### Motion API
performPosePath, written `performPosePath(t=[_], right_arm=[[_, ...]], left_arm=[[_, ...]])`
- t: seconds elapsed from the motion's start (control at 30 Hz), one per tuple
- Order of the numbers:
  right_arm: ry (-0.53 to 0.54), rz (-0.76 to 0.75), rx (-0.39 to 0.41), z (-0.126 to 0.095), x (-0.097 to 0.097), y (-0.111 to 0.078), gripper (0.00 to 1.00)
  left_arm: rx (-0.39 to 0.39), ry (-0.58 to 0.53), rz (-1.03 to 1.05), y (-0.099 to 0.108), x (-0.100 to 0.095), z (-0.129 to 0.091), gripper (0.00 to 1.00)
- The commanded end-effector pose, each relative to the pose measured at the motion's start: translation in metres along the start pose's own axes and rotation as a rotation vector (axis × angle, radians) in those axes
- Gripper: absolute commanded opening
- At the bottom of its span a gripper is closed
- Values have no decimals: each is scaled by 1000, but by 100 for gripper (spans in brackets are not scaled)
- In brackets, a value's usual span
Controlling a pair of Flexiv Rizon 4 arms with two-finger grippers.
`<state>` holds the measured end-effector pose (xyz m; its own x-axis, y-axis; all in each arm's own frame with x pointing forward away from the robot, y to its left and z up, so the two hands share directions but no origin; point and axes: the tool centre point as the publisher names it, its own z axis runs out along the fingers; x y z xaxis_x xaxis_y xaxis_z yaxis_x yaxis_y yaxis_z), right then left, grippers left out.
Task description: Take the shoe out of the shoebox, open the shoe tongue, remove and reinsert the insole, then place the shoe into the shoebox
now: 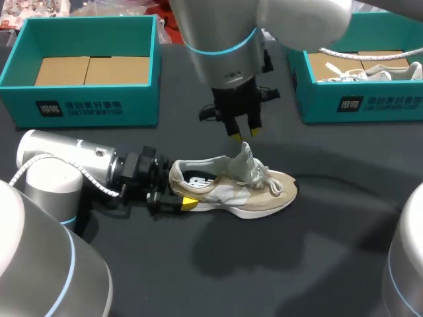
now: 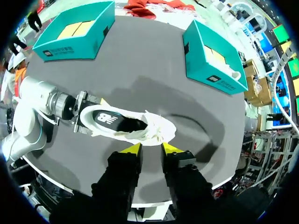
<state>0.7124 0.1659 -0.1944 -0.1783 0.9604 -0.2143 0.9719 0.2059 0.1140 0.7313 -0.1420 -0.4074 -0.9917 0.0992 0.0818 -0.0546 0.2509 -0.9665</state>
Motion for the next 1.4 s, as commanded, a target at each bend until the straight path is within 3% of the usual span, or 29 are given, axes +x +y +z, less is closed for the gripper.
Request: performPosePath(t=[0.03,0.1,0.13,0.17,0.53,0.7,0.83,1.23,1.27,1.4], right_arm=[[132,-309,20,6,27,9,0],[179,-476,14,9,38,5,0],[144,-494,29,13,42,4,0],[113,-452,62,18,41,5,0],[113,-452,62,18,41,5,0],[120,-686,56,37,76,4,0],[172,-948,-33,47,92,-5,0],[172,-948,-33,47,92,-5,0],[145,-955,-6,53,98,-4,0],[187,-982,-27,74,99,-3,0]], left_arm=[[0,-2,0,4,1,0,0],[0,-2,0,4,1,0,0],[0,-2,0,4,1,0,0],[0,-2,0,4,1,0,0],[0,-2,0,4,1,0,0],[0,-2,0,4,1,0,0],[0,-2,0,4,1,0,0],[0,-2,0,4,1,0,0],[0,-2,0,4,1,0,0],[0,-2,0,4,1,0,0]])
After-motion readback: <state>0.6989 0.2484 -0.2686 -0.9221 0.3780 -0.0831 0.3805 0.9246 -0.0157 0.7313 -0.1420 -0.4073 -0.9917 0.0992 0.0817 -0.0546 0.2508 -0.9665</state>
